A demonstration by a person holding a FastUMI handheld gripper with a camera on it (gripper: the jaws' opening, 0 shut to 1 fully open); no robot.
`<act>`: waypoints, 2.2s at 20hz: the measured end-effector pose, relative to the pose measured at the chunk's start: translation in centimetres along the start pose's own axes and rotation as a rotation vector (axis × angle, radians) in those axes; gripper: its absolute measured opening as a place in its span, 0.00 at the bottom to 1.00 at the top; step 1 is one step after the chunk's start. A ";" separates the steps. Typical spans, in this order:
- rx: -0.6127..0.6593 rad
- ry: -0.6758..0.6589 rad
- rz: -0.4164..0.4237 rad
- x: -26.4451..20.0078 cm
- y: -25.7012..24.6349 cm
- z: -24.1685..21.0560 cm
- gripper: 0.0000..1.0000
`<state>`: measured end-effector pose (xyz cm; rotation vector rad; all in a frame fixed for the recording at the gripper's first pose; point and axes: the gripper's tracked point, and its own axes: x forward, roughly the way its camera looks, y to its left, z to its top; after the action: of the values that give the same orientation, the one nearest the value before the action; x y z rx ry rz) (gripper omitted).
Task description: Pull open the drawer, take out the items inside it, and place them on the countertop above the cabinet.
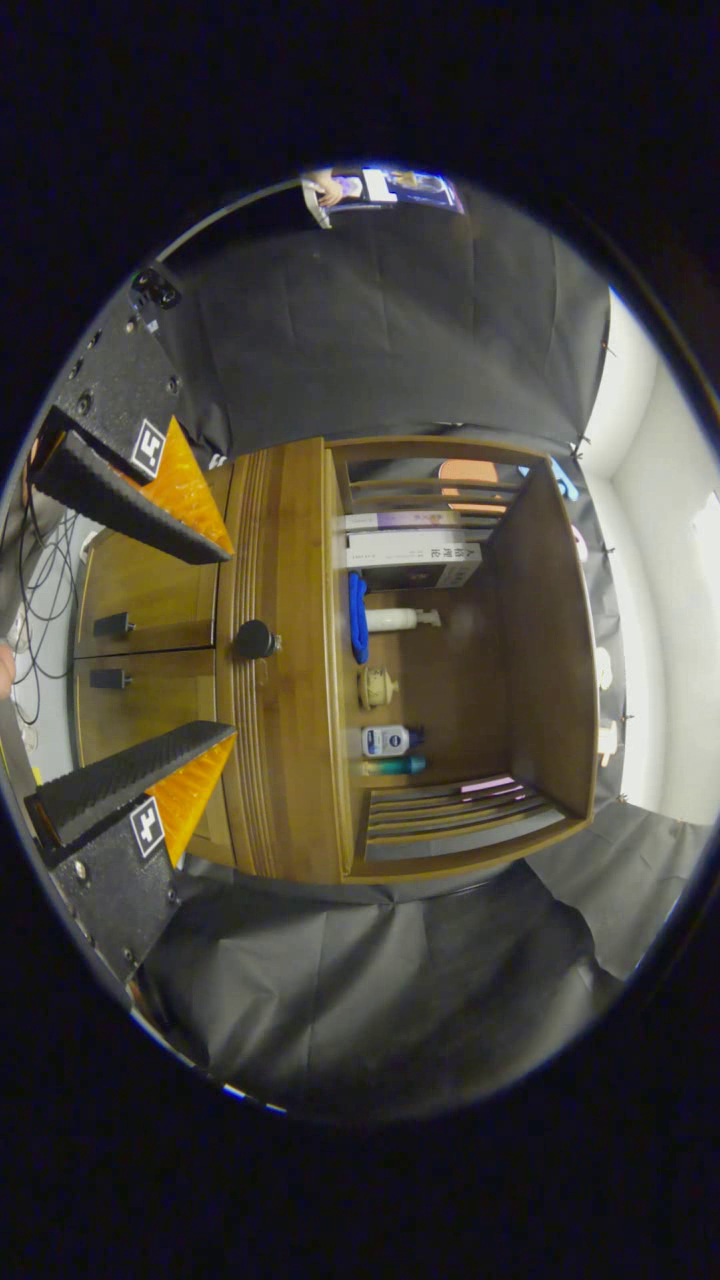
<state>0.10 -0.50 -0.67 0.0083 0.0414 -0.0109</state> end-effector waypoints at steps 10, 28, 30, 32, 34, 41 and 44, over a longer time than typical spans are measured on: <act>-0.075 0.046 -0.036 0.7 0.0 -0.8 1.00; -0.096 0.147 -0.123 1.8 2.2 -3.3 0.46; -0.077 0.155 -0.106 1.9 2.2 -3.3 0.43; -0.080 0.163 -0.097 1.7 2.1 -3.3 0.39; -0.077 0.161 -0.098 1.5 2.2 -3.1 0.35; -0.061 0.161 -0.081 1.9 2.1 -2.9 0.34; -0.058 0.166 -0.064 1.8 2.2 -3.0 0.34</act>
<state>1.78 1.66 -3.77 -0.0499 0.2084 -0.0730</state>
